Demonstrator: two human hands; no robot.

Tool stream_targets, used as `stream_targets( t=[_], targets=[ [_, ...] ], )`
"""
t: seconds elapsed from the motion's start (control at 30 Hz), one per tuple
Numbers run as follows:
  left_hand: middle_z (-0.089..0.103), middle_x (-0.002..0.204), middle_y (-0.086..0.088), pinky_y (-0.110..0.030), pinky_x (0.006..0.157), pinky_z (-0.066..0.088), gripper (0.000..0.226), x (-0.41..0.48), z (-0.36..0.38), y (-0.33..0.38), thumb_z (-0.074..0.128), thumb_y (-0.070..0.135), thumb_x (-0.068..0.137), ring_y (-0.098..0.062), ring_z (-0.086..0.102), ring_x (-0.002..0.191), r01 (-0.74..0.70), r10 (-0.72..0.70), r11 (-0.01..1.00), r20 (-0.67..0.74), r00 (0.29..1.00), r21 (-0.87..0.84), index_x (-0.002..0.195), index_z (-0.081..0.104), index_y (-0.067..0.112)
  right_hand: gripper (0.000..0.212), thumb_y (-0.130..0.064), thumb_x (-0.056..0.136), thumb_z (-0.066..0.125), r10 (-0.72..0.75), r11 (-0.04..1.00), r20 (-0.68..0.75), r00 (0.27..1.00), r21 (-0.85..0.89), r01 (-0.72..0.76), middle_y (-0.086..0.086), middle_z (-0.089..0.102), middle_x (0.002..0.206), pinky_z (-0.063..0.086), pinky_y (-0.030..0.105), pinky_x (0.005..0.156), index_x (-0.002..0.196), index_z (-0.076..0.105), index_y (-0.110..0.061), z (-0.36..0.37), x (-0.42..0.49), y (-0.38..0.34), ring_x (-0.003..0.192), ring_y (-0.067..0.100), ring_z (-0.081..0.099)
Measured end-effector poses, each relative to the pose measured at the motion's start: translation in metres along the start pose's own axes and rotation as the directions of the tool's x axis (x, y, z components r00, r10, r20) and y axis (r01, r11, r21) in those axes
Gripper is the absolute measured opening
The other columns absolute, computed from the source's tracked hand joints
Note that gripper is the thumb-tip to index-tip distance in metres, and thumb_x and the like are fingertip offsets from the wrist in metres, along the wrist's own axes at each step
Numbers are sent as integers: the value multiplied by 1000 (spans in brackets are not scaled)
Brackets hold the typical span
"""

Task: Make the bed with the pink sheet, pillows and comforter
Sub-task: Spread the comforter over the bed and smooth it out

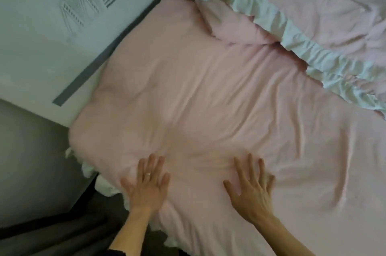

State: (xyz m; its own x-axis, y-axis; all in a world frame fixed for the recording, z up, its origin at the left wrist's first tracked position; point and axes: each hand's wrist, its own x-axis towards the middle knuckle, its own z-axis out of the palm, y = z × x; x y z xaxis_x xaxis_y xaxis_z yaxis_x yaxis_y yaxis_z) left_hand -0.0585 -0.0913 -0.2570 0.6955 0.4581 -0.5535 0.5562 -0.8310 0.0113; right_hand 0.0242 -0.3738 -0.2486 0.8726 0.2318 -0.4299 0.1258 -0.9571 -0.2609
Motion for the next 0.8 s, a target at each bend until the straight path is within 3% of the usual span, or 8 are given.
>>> stream_targets(
  t=[0.2,0.33,0.43,0.5,0.57,0.67,0.73,0.8],
  targets=[
    [-29,157,10,-71,110,-3,61,34,-41,-101,8,64,95,-21,-21,147,154,-183,969,-138,973,-195,142,-29,49,77,-74,87,22,-179,982,-25,984,-68,177,-2,-21,163,6,66,117,154,0,-44,-5,61,-127,150,28,-17],
    [3,163,-8,-61,116,3,71,56,-65,-96,30,58,94,-31,2,149,-79,45,992,-307,951,-100,155,3,34,75,-72,92,28,-268,963,-141,953,-45,264,-3,-23,163,-8,63,116,153,-6,-47,-11,102,-230,149,29,-23],
    [0,163,0,-60,117,2,66,85,-69,-96,31,60,94,-28,1,149,-215,206,976,-336,919,9,153,7,42,77,-74,90,31,-259,965,-95,961,-71,253,-4,-26,162,-14,63,111,152,-9,-50,1,112,-245,147,28,-28],
    [-14,162,9,-58,117,-1,65,102,-65,-116,15,68,92,-28,-10,149,-121,97,989,-263,960,-80,149,-9,48,81,-81,86,25,-150,984,-2,989,-93,149,-7,-31,159,-14,68,108,149,-16,-52,14,103,-205,145,27,-32],
    [-17,161,9,-57,117,2,66,110,-56,-127,7,70,89,-32,-11,148,-33,9,994,-231,973,-100,147,-16,48,83,-88,81,15,159,985,65,985,-84,-154,-11,-38,155,-13,70,108,144,-25,-53,22,76,-131,144,24,-35],
    [-19,161,8,-62,115,0,64,107,-61,-109,11,64,94,-37,-13,146,4,-21,994,-161,987,-108,147,-21,46,95,-93,70,11,570,821,36,821,17,-571,-8,-30,160,-11,70,110,151,-14,-50,7,11,-27,147,25,-27],
    [-14,162,3,-67,113,2,62,100,-68,-89,16,53,98,-39,-9,146,76,-98,986,-143,985,-147,150,-13,41,106,-98,65,12,701,705,71,710,81,-704,-4,-23,163,-13,68,110,155,-2,-44,-10,-13,9,148,29,-24],
    [-2,162,-5,-71,110,7,58,92,-77,-60,19,43,98,-39,0,147,85,-126,971,-177,976,-224,153,4,34,107,-96,67,11,729,678,51,683,85,-730,-1,-19,164,-11,71,109,157,2,-37,-28,-12,23,148,30,-22]
  ],
)
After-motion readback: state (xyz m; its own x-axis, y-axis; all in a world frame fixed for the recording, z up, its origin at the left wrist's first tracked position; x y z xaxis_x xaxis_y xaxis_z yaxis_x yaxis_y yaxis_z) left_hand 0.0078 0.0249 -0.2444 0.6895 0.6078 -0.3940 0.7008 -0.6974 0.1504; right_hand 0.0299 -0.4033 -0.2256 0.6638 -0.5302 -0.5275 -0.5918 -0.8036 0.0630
